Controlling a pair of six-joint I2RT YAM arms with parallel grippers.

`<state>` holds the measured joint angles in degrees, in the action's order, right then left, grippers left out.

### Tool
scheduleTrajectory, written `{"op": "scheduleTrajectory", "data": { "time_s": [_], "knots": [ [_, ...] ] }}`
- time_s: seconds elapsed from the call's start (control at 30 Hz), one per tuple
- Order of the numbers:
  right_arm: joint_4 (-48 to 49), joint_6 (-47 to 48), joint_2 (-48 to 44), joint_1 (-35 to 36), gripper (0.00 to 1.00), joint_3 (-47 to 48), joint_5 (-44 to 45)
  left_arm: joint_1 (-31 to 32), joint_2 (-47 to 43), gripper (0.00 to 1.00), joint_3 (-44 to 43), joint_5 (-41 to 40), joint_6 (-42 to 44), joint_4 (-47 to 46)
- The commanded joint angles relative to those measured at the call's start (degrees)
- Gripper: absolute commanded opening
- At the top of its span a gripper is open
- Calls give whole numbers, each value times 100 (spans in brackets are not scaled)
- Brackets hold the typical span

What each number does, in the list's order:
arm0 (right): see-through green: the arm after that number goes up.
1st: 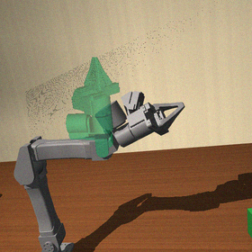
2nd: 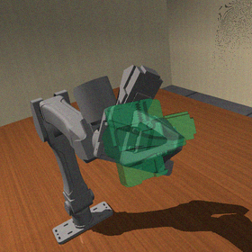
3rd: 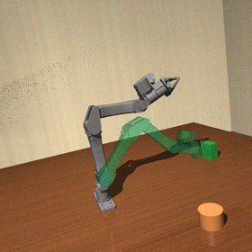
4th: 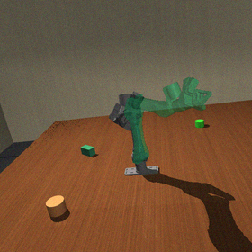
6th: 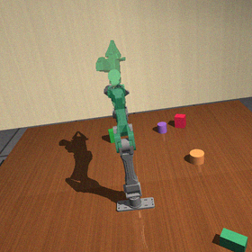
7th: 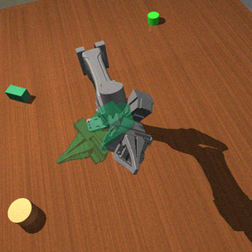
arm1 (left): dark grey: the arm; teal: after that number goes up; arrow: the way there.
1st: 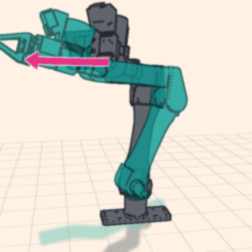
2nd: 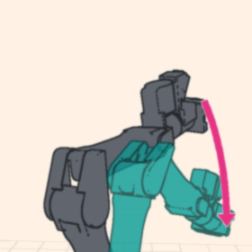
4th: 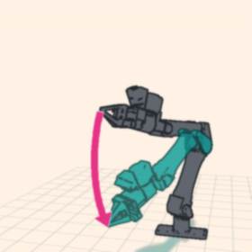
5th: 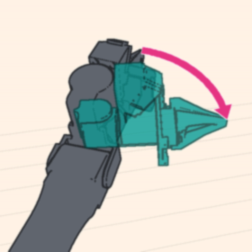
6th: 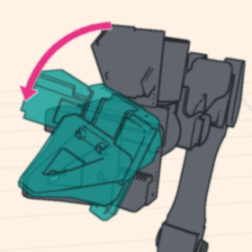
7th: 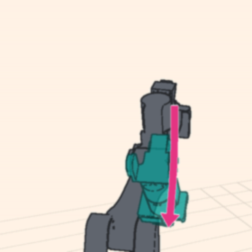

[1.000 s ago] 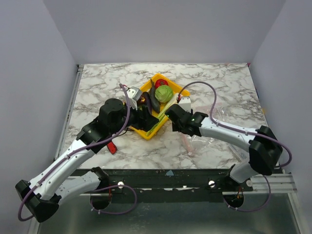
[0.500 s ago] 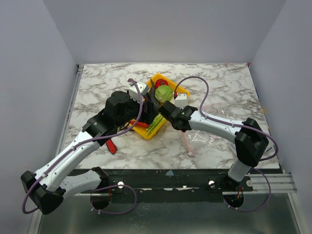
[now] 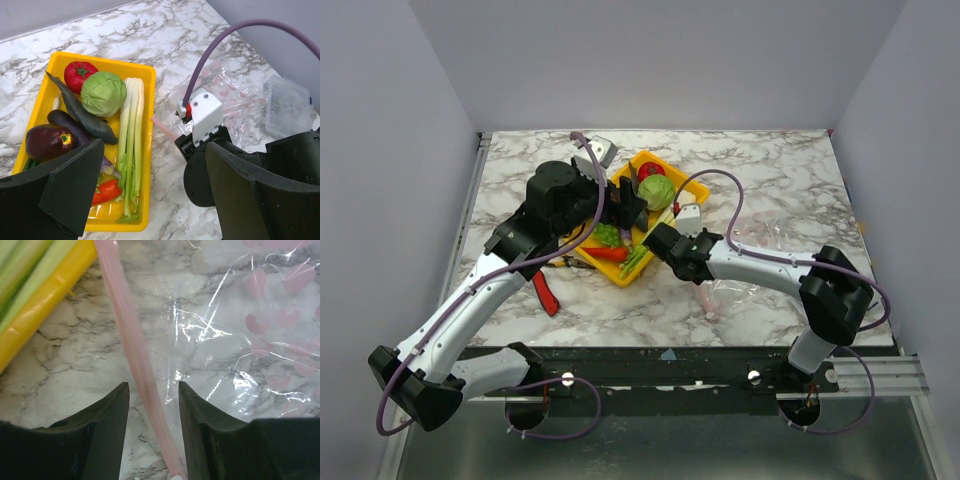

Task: Place the food in the zip-top bag and seal the zipper
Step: Pick up the zipper food storage bag at the center of the board.

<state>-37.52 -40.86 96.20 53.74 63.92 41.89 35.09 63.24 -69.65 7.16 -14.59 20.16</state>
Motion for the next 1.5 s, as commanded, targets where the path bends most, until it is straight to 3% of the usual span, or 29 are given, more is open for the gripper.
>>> {"op": "scheduleTrajectory", "data": {
  "time_s": [0.0,0.23,0.57,0.83,0.97,1.1,1.27,1.37,1.47],
  "knots": [
    [34,-6,124,76,48,383,344,-2,-28,85,356,233,103,-74],
    [-78,122,623,76,46,669,807,-34,-433,88,703,-143,236,-183],
    [-323,-218,908,81,28,618,1106,-51,-558,88,865,-188,202,-300],
    [-1,-276,997,76,30,293,1198,-86,-448,88,918,-197,211,-346],
    [27,-398,687,76,4,246,1118,-92,-407,88,985,-205,218,-415],
    [136,-292,-27,76,0,114,942,-90,-510,88,1192,-110,157,-704],
    [252,146,-917,-27,0,35,220,-90,-490,87,1388,297,-595,-849],
    [357,334,-1383,-94,0,2,-397,-90,-577,85,1634,749,-1431,-1001],
    [353,312,-1755,-147,0,39,-905,-54,-618,82,2180,1415,-2483,-1756]
  ]
}}
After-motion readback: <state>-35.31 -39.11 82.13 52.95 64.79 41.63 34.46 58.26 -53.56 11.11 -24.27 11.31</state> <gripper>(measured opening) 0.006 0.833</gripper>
